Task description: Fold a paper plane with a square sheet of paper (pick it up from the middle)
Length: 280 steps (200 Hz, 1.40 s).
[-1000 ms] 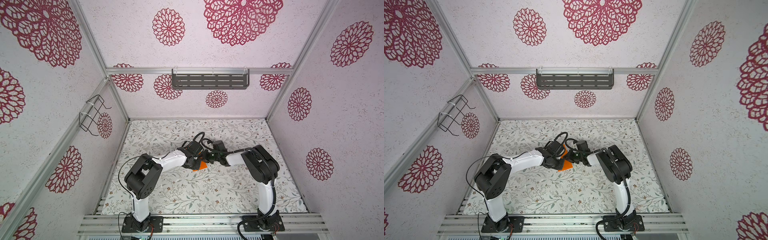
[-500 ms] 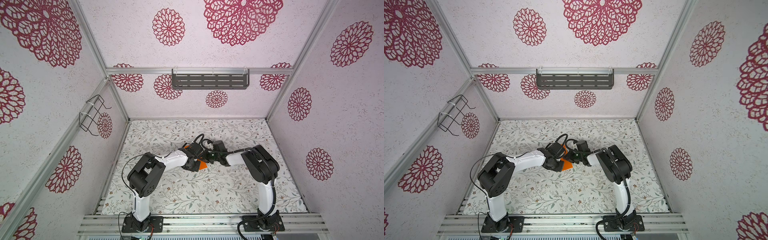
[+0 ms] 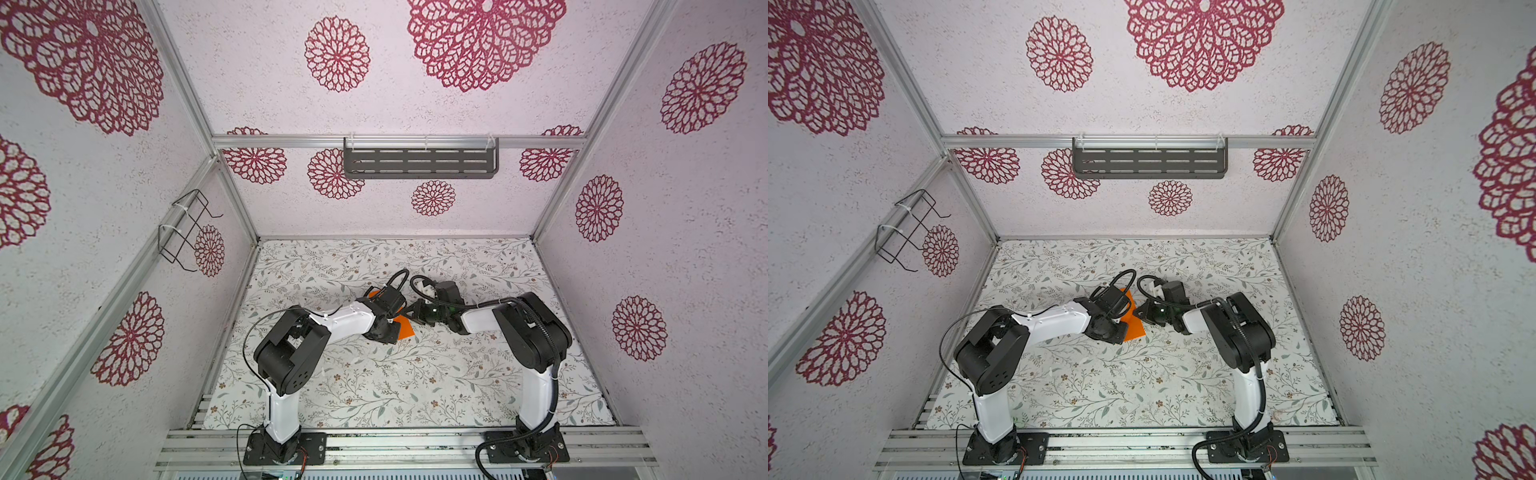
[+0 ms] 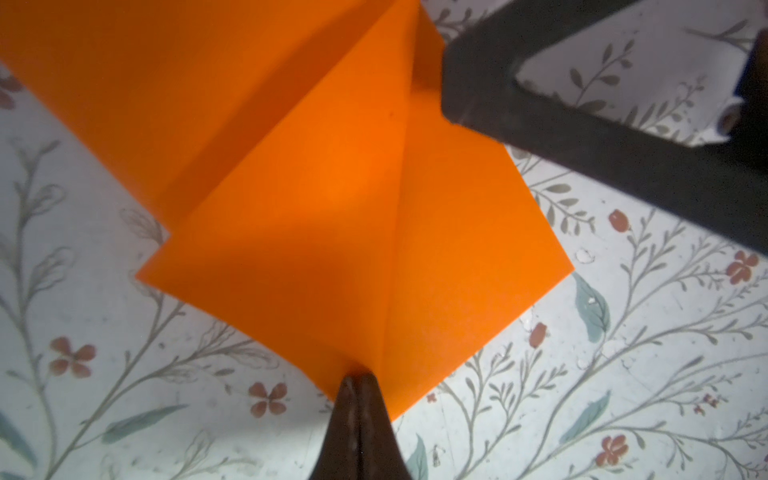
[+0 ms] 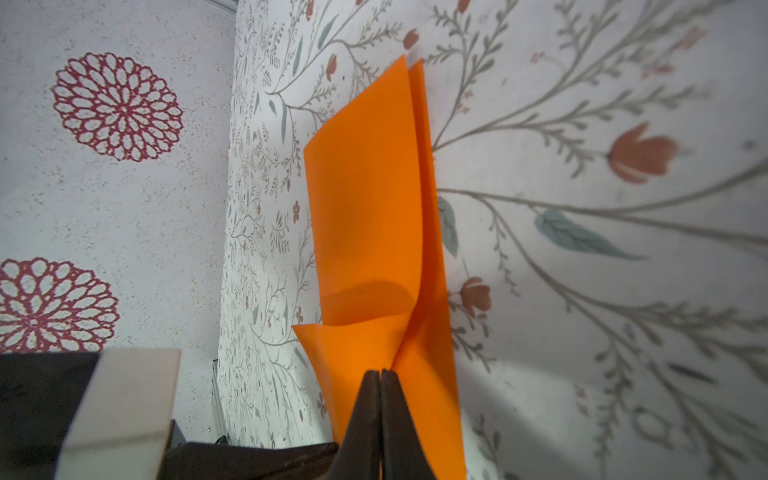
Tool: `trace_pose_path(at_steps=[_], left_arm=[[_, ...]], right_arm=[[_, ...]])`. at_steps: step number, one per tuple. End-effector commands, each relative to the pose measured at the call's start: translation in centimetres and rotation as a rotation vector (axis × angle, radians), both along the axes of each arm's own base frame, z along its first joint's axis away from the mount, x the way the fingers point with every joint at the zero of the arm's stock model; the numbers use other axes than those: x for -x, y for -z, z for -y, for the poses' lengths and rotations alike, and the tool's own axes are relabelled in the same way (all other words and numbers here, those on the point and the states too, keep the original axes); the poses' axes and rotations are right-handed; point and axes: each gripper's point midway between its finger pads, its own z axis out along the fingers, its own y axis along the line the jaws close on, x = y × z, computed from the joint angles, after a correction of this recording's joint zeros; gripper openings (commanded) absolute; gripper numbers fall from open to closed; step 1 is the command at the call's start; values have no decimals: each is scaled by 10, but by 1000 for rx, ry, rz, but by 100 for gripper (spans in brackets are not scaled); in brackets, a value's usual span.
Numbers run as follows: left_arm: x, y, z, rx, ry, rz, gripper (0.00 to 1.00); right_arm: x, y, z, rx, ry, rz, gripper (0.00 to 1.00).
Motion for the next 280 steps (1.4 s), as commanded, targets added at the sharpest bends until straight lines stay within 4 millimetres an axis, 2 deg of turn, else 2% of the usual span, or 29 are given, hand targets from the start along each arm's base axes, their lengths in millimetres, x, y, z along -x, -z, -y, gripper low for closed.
trace_pose_path(at_steps=[1,64,155,182,241,260,280], left_arm=[[16,28,-13,-55,15,-62,1],[18,31,-12,-26,-1,-67,0],[18,31,-14,-20,-13,-68,0],[19,31,-14,-23,-13,-71,0],[20,31,-15,-26,-14,-73,0],[19,30,-15,-27,-13,-72,0],[20,29,-15,-27,-16,-71,0]], right_arm=[[14,-27,-18,-67,-68,76,5],[33,-21,-38,-101,-114,36,2],[34,10,-34,-40,-89,-26,2],[22,19,-27,0,-53,-25,2],[-23,43,18,92,84,-45,2],[-31,34,20,81,84,-24,2],[-30,0,16,36,66,51,2]])
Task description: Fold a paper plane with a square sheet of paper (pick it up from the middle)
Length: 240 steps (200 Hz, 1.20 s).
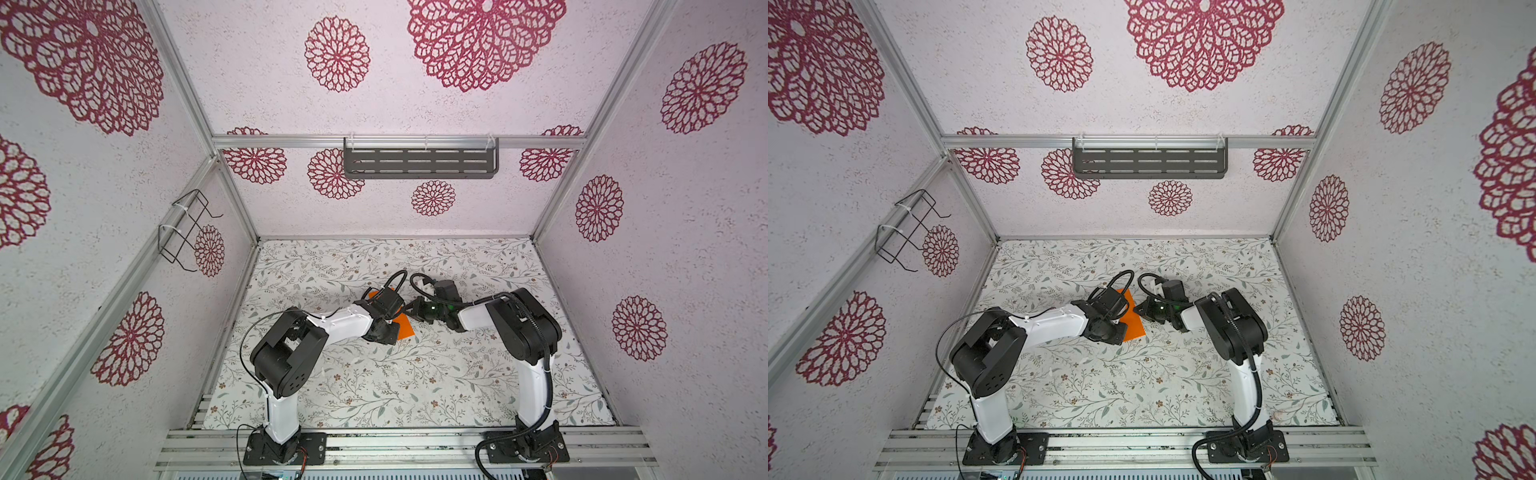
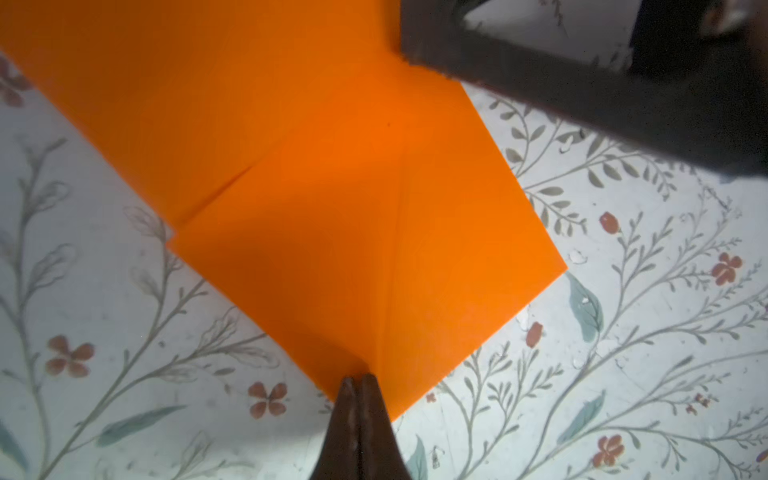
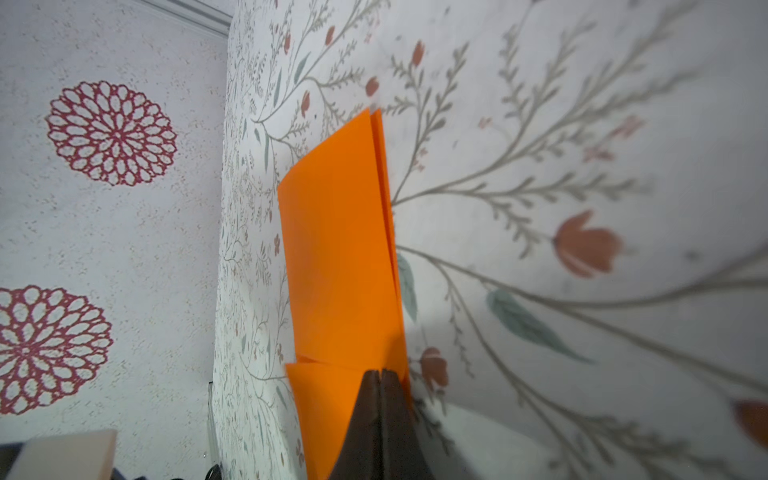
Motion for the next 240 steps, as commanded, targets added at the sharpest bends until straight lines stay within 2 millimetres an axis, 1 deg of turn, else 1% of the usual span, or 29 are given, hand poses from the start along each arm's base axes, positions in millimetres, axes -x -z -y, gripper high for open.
trace_pose_path(at_steps=[1,14,27,55,75,89,152,200,229,240], left_arm=[[19,30,-16,-59,-7,-87,0],[18,29,-16,-56,-8,-85,0],[18,29,-15,-51,-9,-83,0],[17,29,-14,-48,-8,-82,0],[17,29,-13,-42,-9,-81,0],[18,29,-13,-41,-7,-83,0],[18,28,-14,-37,-8,-79,0],[17,28,-13,-37,-7,-80,0],[18,29,-14,-41,-9,-83,0],[18,29,-14,-41,-9,-83,0]], right_arm=[[1,-17,7,29,2,54,2],[8,-38,6,-1,-11,95,3],[21,-46,1,-7,-37,100,3],[52,-40,-19,-13,-94,58,3],[65,-31,-32,-15,-123,30,2],[68,-26,-35,-21,-122,13,2],[70,-15,-43,-28,-140,-19,0],[74,-11,-51,-41,-179,-29,0],[73,-8,-50,-32,-178,-31,0],[71,-3,-49,-12,-172,-36,0]])
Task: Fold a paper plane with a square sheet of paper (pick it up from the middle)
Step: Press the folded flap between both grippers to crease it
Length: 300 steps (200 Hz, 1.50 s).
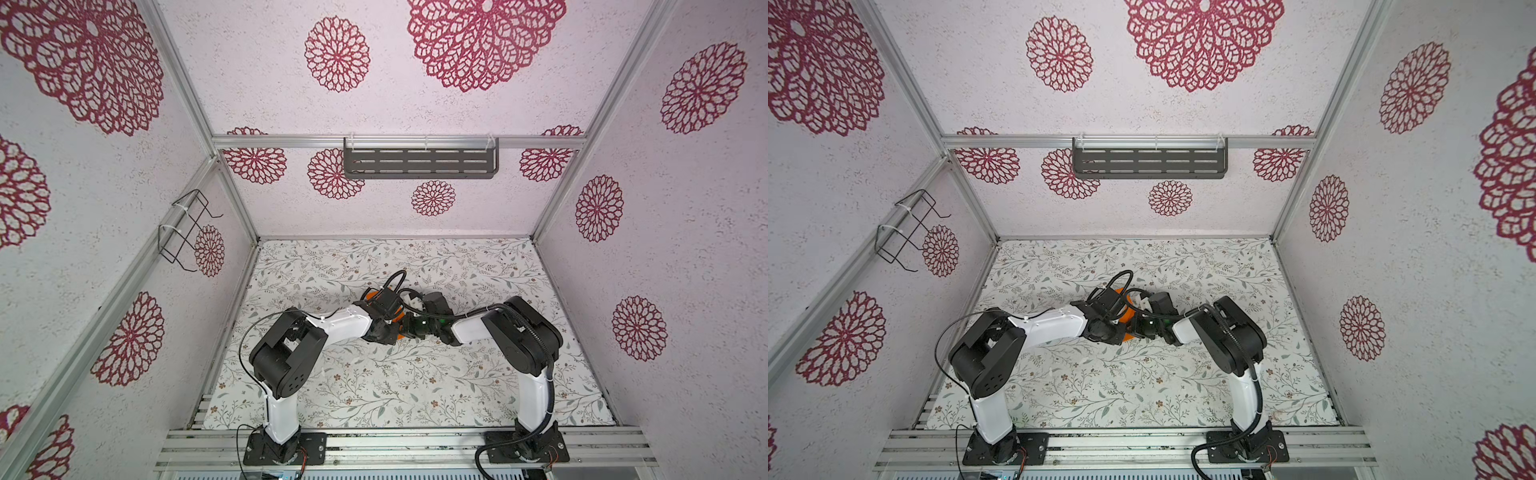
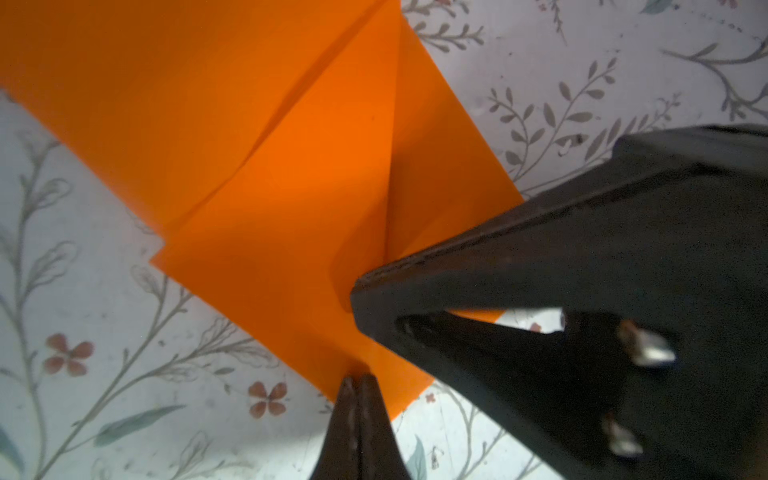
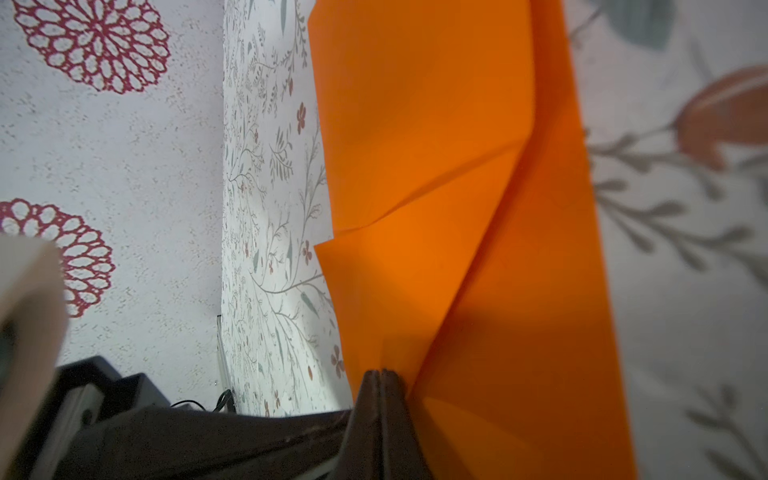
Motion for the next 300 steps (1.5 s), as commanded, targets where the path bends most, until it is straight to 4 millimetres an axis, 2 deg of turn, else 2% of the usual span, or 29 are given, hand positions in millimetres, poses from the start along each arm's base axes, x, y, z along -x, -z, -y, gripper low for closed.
trace_pose_path(at_steps=[1,44,104,124,140,155,175,190,210,229,265,300], left_arm=[[18,29,-14,-52,1,-87,0],[19,29,-15,-55,0,-88,0],[20,30,-16,-56,-2,-90,0],[20,29,-16,-56,-2,-90,0],[20,29,-16,-57,0,-90,0],[19,28,-15,-54,1,-89,0],[19,27,-15,-52,-2,-89,0],[19,26,-15,-49,-3,-89,0],[18,25,-13,-43,2,-86,0],[18,25,-12,-41,6,-88,0],[17,23,-11,-39,7,-87,0],[18,21,-10,-32,15,-87,0]], right_arm=[[-4,-2,-6,-5,-20,17,0],[-22,9,10,49,51,16,0],[-73,38,55,120,225,-19,0],[-84,37,61,125,239,-12,0],[-90,25,61,116,236,14,1],[-91,1,58,78,222,52,1],[-81,-32,52,7,192,97,1],[-65,-41,44,-12,151,105,1],[-44,-38,28,-23,83,85,1],[-33,-33,13,-39,40,65,1],[-37,-18,5,-49,46,16,1],[-38,7,10,7,70,-41,1]])
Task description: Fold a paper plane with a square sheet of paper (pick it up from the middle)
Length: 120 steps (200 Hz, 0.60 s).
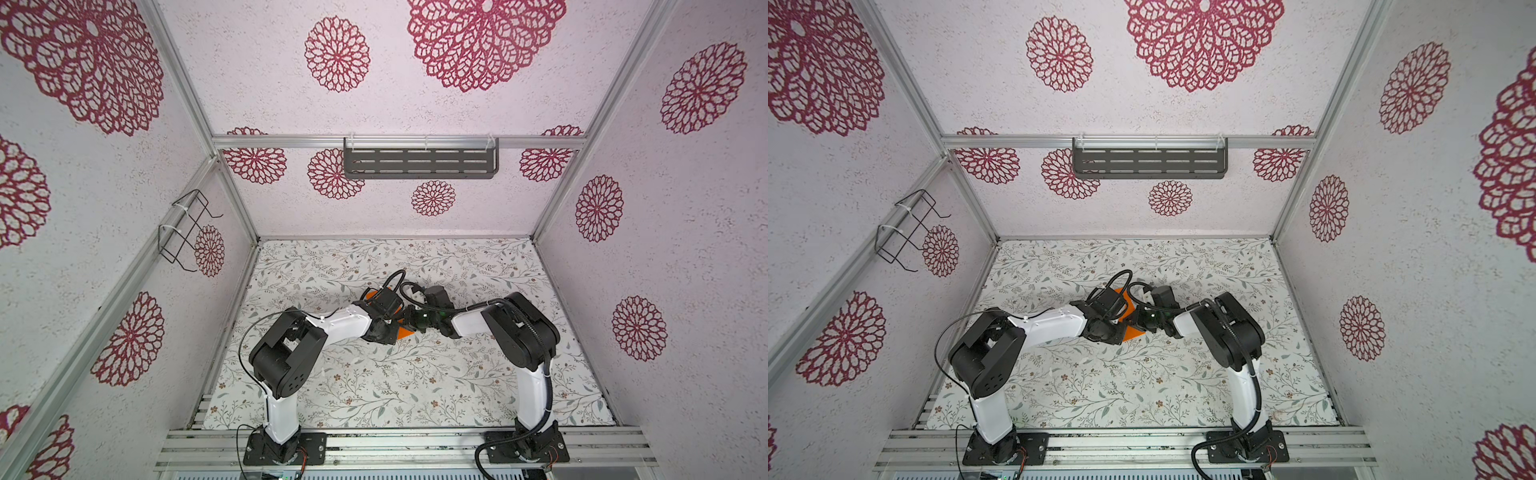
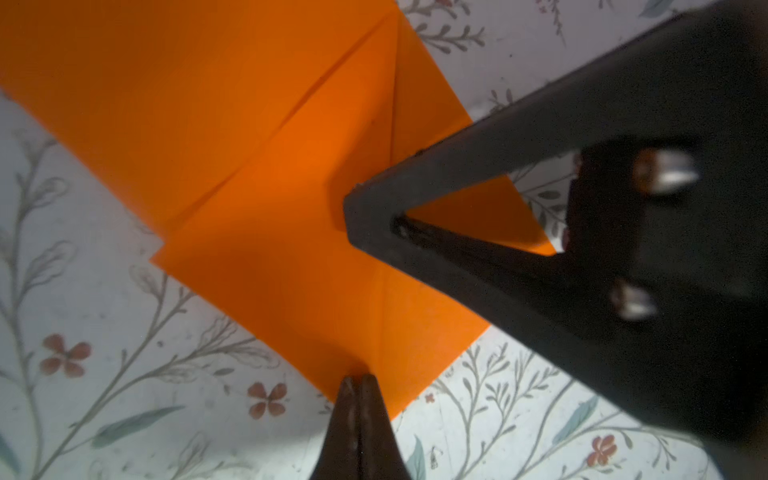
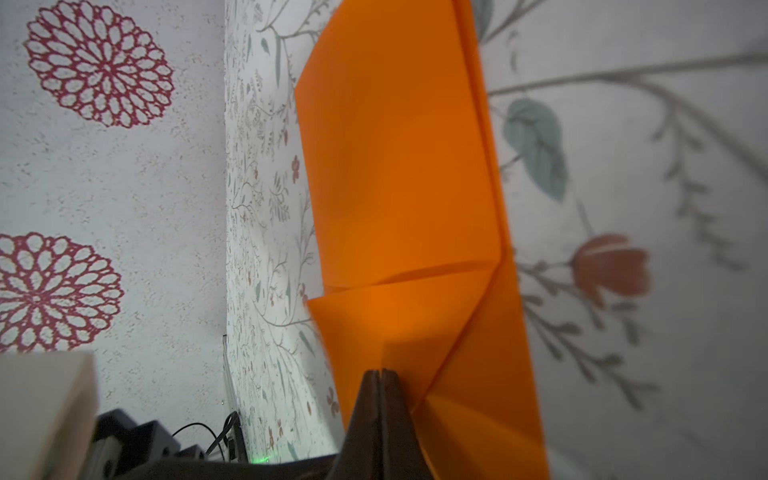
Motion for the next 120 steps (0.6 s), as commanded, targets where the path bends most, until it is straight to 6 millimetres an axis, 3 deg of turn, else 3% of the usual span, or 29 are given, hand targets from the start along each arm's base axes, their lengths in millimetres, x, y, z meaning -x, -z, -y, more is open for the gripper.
trace_pose_path(at_steps=[1,53,120], left_arm=[[17,21,-10,-41,18,-80,0],[13,-2,5,10,60,-42,1],[29,3,2,-24,78,-76,1]], right_arm=[[-8,7,3,21,29,-21,1],[0,27,12,63,62,-93,1],[-1,32,12,70,72,-116,1]])
